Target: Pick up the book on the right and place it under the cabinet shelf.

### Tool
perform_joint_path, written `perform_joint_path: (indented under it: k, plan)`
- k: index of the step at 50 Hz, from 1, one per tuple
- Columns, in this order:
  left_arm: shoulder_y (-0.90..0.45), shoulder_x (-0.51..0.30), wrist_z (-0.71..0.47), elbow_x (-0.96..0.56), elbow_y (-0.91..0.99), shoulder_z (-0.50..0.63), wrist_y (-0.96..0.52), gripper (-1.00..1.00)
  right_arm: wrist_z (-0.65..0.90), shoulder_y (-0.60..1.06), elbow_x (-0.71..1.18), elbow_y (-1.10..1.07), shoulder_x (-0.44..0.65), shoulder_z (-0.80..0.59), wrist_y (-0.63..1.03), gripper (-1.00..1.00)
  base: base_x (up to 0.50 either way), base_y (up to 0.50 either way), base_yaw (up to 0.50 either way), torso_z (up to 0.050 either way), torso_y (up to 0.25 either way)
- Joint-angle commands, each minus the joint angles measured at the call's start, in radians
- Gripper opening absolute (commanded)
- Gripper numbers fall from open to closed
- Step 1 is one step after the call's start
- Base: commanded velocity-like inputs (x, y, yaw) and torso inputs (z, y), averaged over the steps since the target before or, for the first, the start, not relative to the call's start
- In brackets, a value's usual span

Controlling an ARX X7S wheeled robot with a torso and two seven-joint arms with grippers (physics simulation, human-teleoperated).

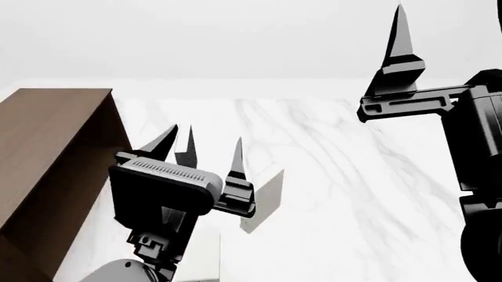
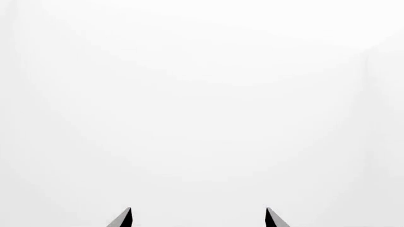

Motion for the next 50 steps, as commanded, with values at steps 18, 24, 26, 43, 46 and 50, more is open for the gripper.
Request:
perform_joint_path:
  k: [18, 24, 26, 43, 46, 50]
  plan:
    - [0.318, -0.015, 0.104, 0.223, -0.139, 0.206, 0.362, 1.0, -0.026, -0.073, -0.041, 0.036, -0.041, -0.024, -0.039, 1.0, 0.0, 0.0, 0.0, 0.0, 0.0]
    - [0.348, -0.022, 0.124, 0.246, -0.177, 0.223, 0.417, 1.0, -0.03, -0.057, -0.027, 0.039, -0.043, -0.017, -0.022, 1.0, 0.0, 0.0, 0.0, 0.0, 0.0]
    - [0.356, -0.024, 0.131, 0.248, -0.173, 0.228, 0.431, 1.0, -0.029, -0.051, -0.023, 0.039, -0.042, -0.013, -0.017, 1.0, 0.0, 0.0, 0.0, 0.0, 0.0]
    - [0.383, -0.019, 0.144, 0.269, -0.184, 0.262, 0.475, 1.0, -0.036, -0.054, -0.021, 0.054, -0.04, -0.005, -0.018, 1.0, 0.0, 0.0, 0.0, 0.0, -0.049]
    - [0.385, -0.017, 0.146, 0.269, -0.19, 0.264, 0.481, 1.0, -0.036, -0.051, -0.018, 0.053, -0.039, -0.002, -0.013, 1.0, 0.0, 0.0, 0.0, 0.0, -0.166]
    - [0.383, -0.016, 0.148, 0.269, -0.198, 0.264, 0.486, 1.0, -0.036, -0.044, -0.014, 0.05, -0.036, 0.002, -0.007, 1.0, 0.0, 0.0, 0.0, 0.0, -0.165]
